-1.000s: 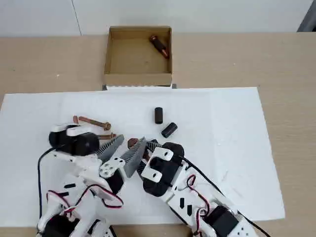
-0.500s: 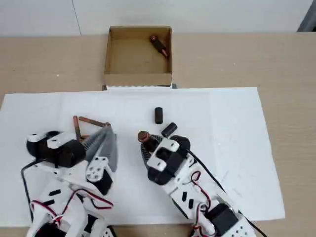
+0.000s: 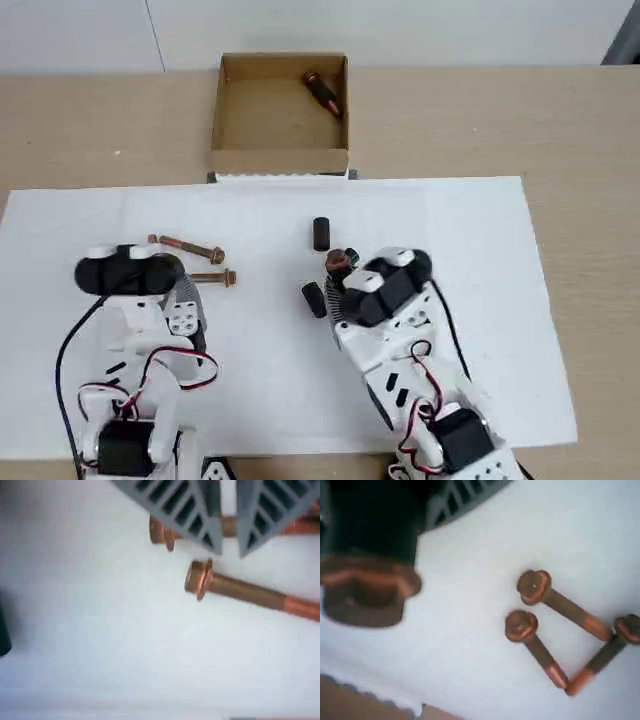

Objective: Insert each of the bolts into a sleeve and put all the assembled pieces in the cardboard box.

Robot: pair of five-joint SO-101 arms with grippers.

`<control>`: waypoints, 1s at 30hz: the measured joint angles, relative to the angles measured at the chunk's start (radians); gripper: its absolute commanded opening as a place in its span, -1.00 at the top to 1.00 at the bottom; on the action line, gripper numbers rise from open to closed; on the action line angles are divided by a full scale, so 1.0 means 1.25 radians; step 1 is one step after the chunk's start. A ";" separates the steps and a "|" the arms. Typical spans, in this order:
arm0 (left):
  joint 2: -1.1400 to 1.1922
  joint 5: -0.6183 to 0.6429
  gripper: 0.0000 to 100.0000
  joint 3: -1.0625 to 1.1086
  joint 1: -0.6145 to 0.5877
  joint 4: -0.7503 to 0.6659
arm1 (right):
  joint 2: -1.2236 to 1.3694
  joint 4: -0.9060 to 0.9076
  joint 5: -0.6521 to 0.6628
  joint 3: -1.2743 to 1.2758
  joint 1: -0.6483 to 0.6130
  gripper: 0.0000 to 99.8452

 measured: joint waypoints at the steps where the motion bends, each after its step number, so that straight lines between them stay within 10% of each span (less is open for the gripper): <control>1: 0.000 0.000 0.99 0.006 -0.001 0.000 | 0.022 0.002 -0.007 -0.020 0.007 0.99; 30: 0.000 -0.061 0.99 0.142 -0.005 -0.099 | 1.227 -0.093 0.000 -0.991 0.126 0.99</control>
